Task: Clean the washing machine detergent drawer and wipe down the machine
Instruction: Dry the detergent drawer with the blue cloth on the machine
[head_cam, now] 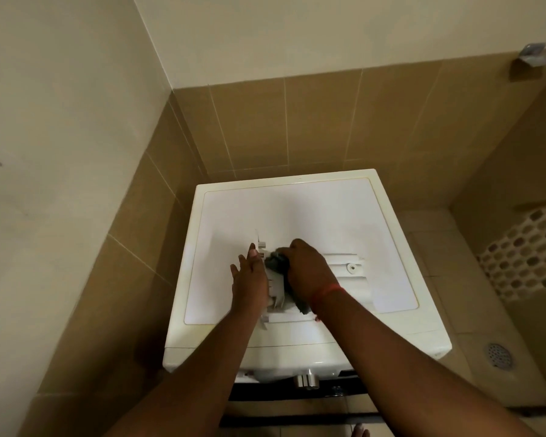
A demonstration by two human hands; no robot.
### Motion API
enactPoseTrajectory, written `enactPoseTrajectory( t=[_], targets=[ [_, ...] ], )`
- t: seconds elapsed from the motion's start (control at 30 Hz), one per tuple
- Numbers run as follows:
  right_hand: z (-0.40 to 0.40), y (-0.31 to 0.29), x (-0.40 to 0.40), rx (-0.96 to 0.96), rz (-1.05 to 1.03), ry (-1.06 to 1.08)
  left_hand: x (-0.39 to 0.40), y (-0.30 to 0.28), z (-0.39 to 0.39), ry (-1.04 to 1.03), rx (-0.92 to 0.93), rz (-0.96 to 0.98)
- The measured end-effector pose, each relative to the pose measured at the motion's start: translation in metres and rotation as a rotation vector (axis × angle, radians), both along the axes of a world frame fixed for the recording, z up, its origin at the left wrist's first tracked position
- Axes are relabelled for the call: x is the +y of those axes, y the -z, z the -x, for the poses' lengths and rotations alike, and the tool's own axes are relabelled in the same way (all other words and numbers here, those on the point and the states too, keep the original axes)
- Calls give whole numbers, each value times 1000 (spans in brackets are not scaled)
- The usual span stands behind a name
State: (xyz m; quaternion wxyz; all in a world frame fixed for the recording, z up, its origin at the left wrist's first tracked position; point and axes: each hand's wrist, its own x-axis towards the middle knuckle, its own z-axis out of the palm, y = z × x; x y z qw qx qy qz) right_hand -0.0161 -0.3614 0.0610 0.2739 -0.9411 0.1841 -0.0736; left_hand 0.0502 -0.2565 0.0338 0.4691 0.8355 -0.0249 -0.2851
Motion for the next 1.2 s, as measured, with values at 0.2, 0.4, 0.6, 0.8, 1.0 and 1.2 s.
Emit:
enactPoseTrajectory(
  t=[0.2, 0.4, 0.6, 0.8, 1.0, 1.2],
  targets=[
    [33, 16, 20, 54, 68, -110, 1, 3, -2, 6, -29, 21],
    [23, 3, 11, -14, -133, 16, -1, 2, -2, -62, 44, 98],
    [-30, -6, 23, -122, -62, 66, 1, 2, -3, -57, 73, 100],
    [4, 2, 20, -59, 11, -224, 3, 2, -5, -65, 39, 67],
    [8, -12, -7, 63, -49, -276, -4, -1, 5, -99, 67, 75],
    [4, -1, 22, -85, -109, -51, -5, 0, 3, -88, 81, 62]
  ],
)
